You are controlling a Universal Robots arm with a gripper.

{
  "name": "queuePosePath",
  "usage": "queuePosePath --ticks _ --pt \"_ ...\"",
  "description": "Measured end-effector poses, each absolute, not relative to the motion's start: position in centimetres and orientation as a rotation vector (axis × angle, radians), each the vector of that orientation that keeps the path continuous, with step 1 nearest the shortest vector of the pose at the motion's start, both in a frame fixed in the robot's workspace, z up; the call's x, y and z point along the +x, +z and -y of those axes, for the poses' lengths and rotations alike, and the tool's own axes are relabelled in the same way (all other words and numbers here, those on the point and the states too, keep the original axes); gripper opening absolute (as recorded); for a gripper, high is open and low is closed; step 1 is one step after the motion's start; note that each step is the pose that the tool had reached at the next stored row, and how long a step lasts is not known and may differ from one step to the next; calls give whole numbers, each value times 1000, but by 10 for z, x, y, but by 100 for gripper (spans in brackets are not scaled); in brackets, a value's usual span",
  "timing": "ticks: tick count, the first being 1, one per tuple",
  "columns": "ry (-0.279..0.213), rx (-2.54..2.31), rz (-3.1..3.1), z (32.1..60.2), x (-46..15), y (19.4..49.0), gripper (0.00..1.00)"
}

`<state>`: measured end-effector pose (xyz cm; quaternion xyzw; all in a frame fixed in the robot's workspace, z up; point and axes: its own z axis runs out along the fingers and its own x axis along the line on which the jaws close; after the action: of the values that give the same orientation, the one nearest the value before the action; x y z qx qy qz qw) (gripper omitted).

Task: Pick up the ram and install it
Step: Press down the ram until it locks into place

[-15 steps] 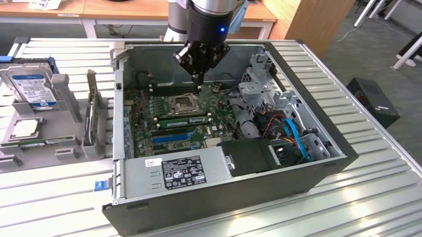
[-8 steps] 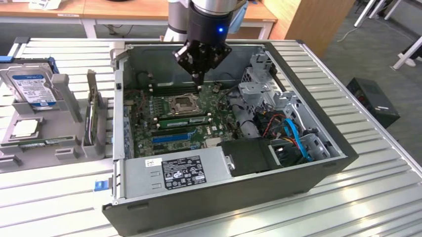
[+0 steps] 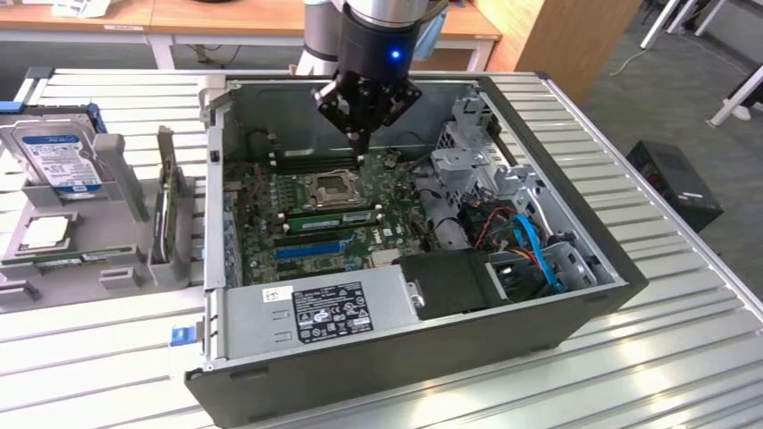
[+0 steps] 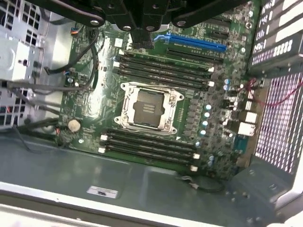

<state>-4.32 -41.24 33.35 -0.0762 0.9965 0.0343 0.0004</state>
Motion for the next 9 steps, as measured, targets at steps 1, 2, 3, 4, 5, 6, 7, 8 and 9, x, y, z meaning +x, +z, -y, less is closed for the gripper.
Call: queuePosePath --ticks 1,2,3,4,5,6,7,8,9 --pt "108 -218 -3131 412 -43 333 10" --pt "108 -198 -3132 412 -43 333 10" --pt "108 -179 -3133 412 -43 333 10" --pt "107 -160 -3133 412 -43 333 10" --pt "107 -142 -3134 412 -43 333 10" --pt "107 -127 -3134 412 -43 333 10" --pt "107 -113 -3134 412 -43 333 10" --pt "107 -103 -3134 412 -43 333 10" --pt "107 -94 -3135 412 -43 333 10"
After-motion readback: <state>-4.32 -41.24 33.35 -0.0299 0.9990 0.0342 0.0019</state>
